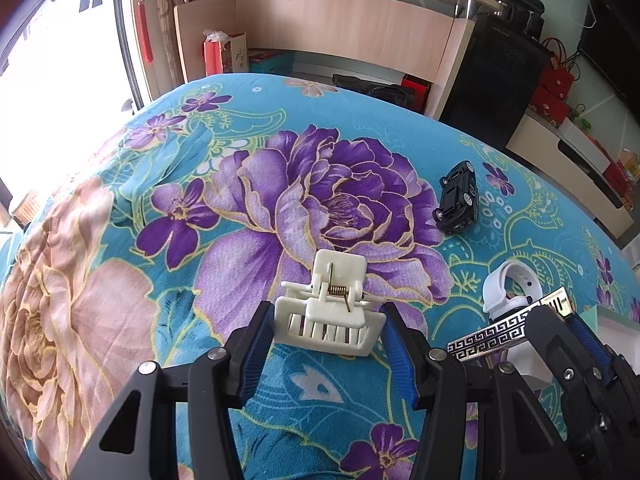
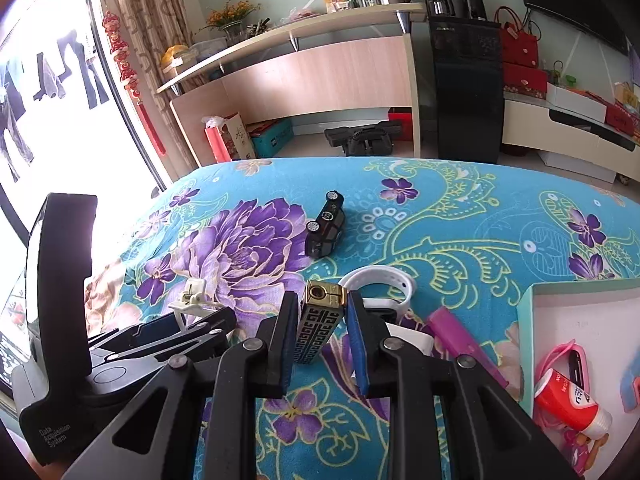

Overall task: Organize rigid objects
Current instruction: 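Grasp the white hair clip with the left tool while the right grasps the gold-patterned box, then carry the clip and gold-patterned box into the tray and open both tools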

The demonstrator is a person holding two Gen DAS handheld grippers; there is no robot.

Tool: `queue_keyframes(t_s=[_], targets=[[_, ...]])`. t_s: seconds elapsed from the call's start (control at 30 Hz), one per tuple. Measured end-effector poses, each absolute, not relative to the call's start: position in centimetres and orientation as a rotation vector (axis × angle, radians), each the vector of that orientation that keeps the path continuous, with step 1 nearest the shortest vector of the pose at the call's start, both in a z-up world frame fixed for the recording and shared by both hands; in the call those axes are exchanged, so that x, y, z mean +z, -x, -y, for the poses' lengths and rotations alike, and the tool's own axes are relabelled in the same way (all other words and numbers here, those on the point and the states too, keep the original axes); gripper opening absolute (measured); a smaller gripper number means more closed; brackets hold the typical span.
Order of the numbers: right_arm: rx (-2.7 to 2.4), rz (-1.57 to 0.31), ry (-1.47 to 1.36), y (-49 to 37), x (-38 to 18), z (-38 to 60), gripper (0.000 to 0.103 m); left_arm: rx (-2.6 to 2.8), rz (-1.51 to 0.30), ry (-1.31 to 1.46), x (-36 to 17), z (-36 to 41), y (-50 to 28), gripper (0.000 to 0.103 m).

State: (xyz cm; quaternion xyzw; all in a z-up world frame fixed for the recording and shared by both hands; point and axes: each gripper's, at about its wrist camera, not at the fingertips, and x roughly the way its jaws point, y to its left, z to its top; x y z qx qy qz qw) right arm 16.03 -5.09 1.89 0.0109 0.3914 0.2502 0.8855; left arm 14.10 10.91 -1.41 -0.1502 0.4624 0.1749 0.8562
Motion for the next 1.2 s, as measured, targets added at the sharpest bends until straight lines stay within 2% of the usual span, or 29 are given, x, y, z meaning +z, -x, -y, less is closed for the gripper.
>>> queue_keyframes(t_s=[0.8,1.2], targets=[[0.535,-0.837,-0.009,-16.1,-0.1,3.9,0.022,0.395,-1.001,0.300,-1.9,-11.2,-14.2,0.056],[0.499,-0.743,-0.016,-14.7,3.5,5.7,0.021,0.359,-0.885,0.274,2.0,-10.1,-13.7,0.054]])
